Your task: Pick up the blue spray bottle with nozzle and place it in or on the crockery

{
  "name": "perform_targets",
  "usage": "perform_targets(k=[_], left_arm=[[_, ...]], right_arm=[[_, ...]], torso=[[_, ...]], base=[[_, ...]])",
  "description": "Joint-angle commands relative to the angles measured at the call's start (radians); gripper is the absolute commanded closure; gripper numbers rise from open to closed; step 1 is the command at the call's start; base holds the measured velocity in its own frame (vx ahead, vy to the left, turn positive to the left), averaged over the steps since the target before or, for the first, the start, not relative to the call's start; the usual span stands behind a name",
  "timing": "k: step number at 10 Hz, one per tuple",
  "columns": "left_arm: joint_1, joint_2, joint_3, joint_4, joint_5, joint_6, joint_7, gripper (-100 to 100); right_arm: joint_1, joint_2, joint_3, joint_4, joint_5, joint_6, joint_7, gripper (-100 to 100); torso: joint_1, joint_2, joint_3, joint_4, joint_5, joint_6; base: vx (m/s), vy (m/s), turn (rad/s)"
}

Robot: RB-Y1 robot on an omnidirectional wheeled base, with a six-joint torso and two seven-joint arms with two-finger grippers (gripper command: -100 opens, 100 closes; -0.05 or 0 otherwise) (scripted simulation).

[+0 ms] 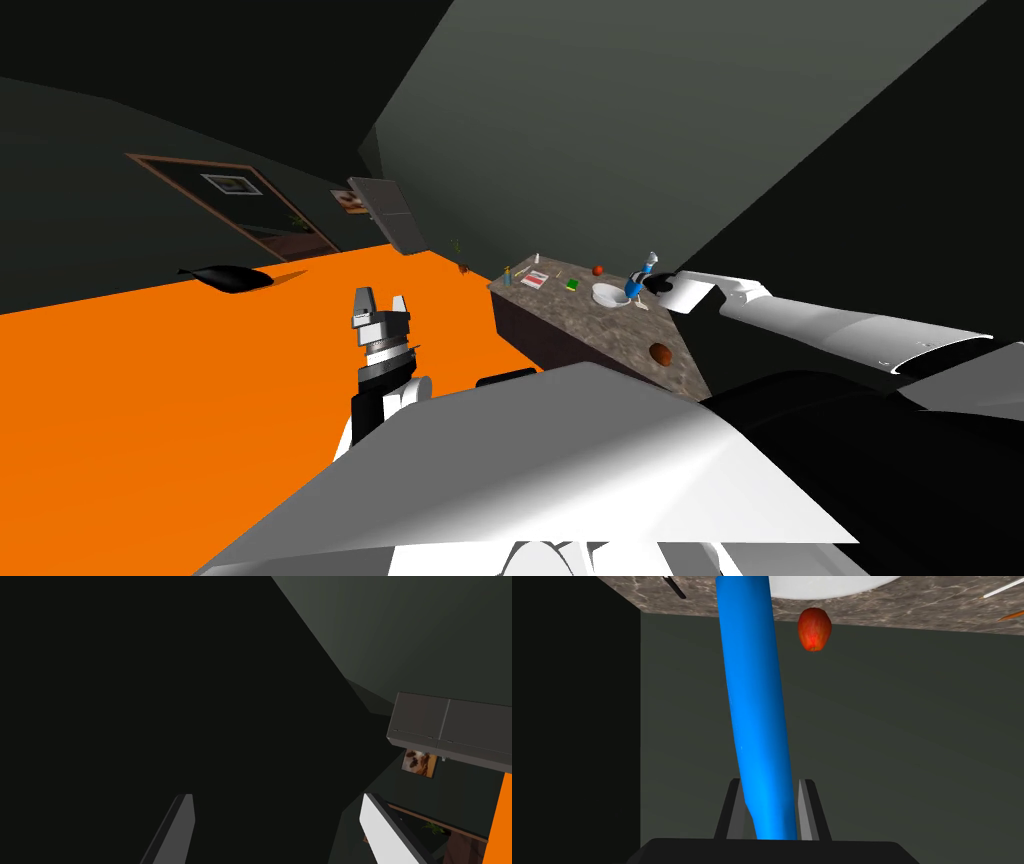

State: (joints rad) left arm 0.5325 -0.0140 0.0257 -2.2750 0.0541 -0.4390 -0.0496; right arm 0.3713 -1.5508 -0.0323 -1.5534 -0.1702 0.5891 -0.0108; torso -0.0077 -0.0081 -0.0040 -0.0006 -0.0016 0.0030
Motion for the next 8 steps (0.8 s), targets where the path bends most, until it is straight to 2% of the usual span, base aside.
perform_targets(k=[1, 5, 6, 7, 8], left_arm=[[0.000, 0.000, 0.000, 0.000, 0.000, 0.000, 0.000, 0], [0.000, 0.000, 0.000, 0.000, 0.000, 0.000, 0.000, 0], [0.000, 0.000, 0.000, 0.000, 0.000, 0.000, 0.000, 0], [0.000, 0.000, 0.000, 0.000, 0.000, 0.000, 0.000, 0], [0.000, 0.000, 0.000, 0.000, 0.000, 0.000, 0.000, 0]], right_arm=[[0.001, -0.025, 0.014, 0.008, -0.041, 0.015, -0.011, 100], [0.006, -0.074, 0.041, 0.026, -0.121, 0.039, -0.032, 100], [0.012, -0.066, 0.031, 0.017, -0.105, 0.038, -0.030, 100], [0.012, -0.067, 0.031, 0.018, -0.107, 0.039, -0.032, -100], [0.012, -0.067, 0.031, 0.018, -0.107, 0.039, -0.032, -100]], torso=[[0.000, 0.000, 0.000, 0.000, 0.000, 0.000], [0.002, 0.001, 0.001, 0.001, 0.000, 0.000], [0.002, 0.000, 0.001, 0.001, 0.000, 0.000], [0.003, 0.003, 0.002, 0.001, 0.000, 0.000], [0.005, 0.007, 0.004, 0.002, 0.001, 0.000]], base=[[0.115, -0.053, 0.084], [0.108, -0.052, 0.072], [0.054, -0.028, 0.016], [0.010, -0.006, 0.002], [0.005, -0.002, 0.001]])
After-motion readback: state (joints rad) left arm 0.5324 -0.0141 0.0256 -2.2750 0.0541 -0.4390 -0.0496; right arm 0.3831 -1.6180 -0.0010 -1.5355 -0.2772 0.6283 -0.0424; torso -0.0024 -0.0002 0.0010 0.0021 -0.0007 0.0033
